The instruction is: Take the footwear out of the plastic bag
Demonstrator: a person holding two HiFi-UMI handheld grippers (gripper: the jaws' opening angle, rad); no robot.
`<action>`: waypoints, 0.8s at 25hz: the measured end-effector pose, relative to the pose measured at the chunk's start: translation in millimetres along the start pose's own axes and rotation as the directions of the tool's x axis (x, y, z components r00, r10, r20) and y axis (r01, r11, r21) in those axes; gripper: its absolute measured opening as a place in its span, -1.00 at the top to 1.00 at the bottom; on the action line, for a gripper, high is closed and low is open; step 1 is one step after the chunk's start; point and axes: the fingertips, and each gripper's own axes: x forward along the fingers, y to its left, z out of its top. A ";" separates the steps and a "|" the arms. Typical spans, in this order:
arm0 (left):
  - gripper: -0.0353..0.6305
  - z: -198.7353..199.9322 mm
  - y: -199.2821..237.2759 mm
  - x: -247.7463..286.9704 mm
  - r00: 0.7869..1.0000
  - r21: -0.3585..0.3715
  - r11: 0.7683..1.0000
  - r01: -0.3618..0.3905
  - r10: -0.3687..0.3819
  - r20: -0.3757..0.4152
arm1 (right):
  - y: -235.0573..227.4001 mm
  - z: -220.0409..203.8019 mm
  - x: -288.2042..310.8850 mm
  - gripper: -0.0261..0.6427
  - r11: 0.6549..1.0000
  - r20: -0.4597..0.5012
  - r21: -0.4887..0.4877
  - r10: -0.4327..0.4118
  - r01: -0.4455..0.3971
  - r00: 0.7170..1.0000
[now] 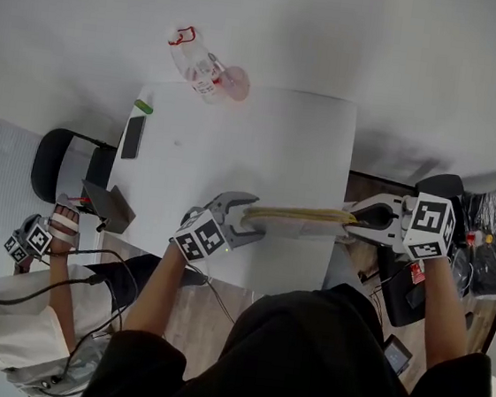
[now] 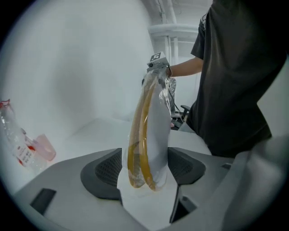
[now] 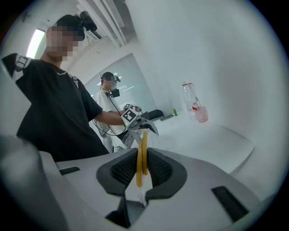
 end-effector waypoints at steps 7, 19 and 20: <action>0.41 -1.5 -16.8 8.3 0.997 0.046 0.998 0.052 -0.050 -0.057 | 7.8 3.4 -2.2 0.72 0.995 -0.032 -0.101 -0.014 0.010 0.999; 0.49 -10.7 -21.0 6.2 0.997 -0.007 0.999 0.052 -0.053 -0.064 | 11.6 1.6 -29.6 0.73 0.993 -0.050 -0.118 -0.031 0.024 0.998; 0.50 -12.7 -21.2 6.3 0.997 -0.011 0.999 0.048 -0.049 -0.066 | 12.5 1.2 -32.0 0.73 0.992 -0.053 -0.125 -0.032 0.025 0.998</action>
